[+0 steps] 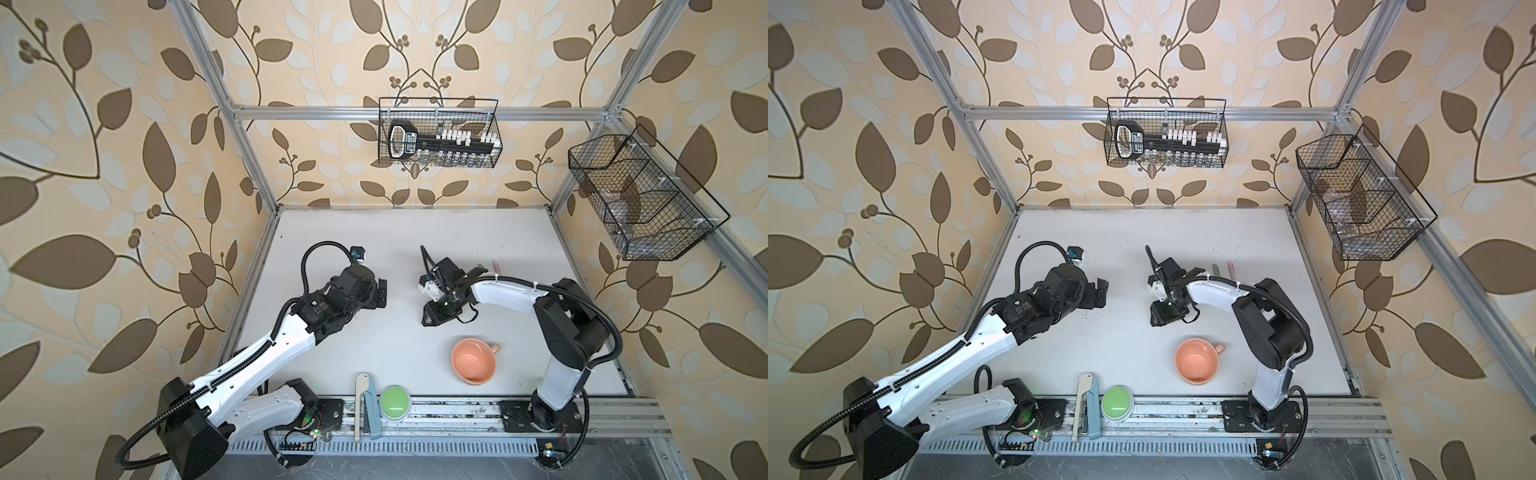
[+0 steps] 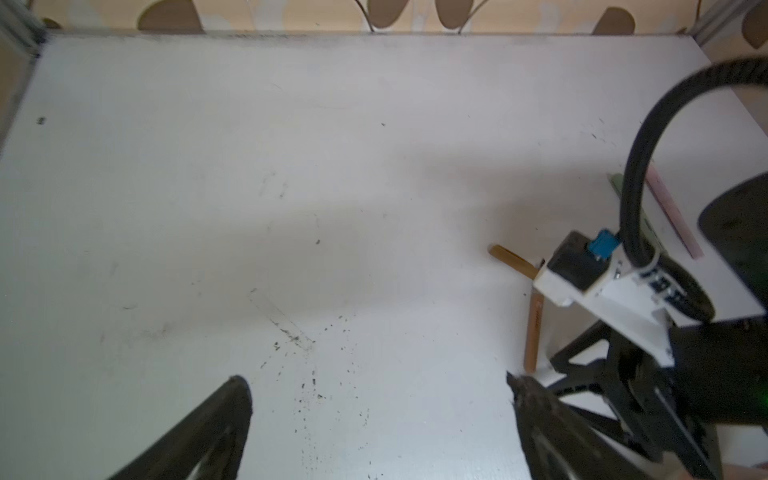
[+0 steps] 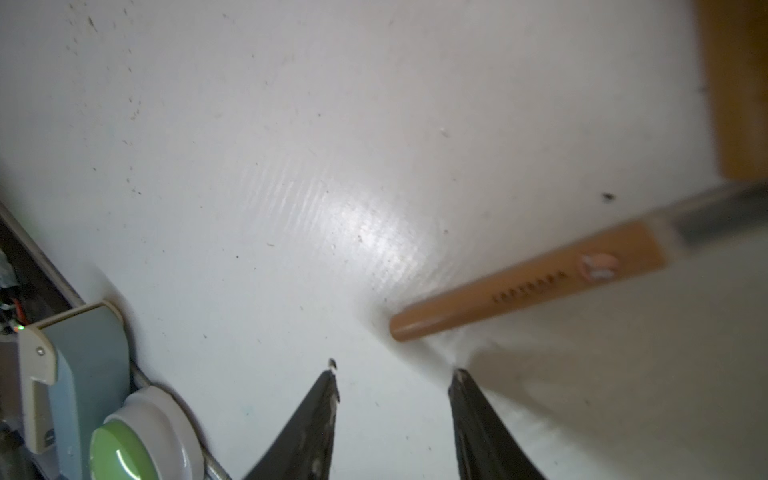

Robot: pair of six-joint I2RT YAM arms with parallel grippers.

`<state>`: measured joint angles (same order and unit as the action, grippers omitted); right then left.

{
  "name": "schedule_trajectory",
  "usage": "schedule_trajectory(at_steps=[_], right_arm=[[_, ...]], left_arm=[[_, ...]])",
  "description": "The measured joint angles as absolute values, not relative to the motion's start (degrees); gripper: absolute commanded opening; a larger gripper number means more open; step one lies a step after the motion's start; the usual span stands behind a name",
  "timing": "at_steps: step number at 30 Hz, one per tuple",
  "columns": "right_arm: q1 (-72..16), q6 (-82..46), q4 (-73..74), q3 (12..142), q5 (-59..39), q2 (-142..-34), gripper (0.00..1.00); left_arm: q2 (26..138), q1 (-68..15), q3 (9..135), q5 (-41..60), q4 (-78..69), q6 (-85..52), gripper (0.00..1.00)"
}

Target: Insert the pens into the pen caps

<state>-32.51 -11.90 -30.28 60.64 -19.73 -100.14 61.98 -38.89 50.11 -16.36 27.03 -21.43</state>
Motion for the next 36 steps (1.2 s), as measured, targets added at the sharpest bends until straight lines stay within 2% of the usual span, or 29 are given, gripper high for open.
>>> schedule_trajectory(at_steps=[7,11,15,19,23,34,36], right_arm=[[-17.89,-16.40,-24.32,49.74,-21.17,-77.45,0.51],[-14.06,-17.61,-22.70,46.50,-22.52,-70.17,0.51],[-11.70,-18.70,-20.97,42.44,-23.38,-66.43,0.51],[-9.02,-20.40,-18.37,37.56,-24.60,-63.29,0.52],[-7.94,-21.43,-16.71,35.44,-25.85,-61.98,0.52],[-7.07,-22.06,-13.76,33.39,-27.75,-60.51,0.52],[-7.05,-22.46,-13.32,33.06,-27.94,-60.51,0.52]], left_arm=[[78.89,-38.92,51.24,-3.81,21.89,-17.34,0.99],[87.90,-39.46,56.64,0.43,21.28,-16.32,0.99],[94.35,-42.76,64.69,0.30,22.48,-16.27,0.94],[100.51,-47.79,71.42,0.25,22.79,-16.99,0.80],[105.80,-49.45,73.52,1.34,23.99,-17.63,0.73],[112.05,-49.21,77.38,1.32,27.90,-18.52,0.66],[112.14,-49.21,77.67,1.30,27.92,-18.63,0.62]])
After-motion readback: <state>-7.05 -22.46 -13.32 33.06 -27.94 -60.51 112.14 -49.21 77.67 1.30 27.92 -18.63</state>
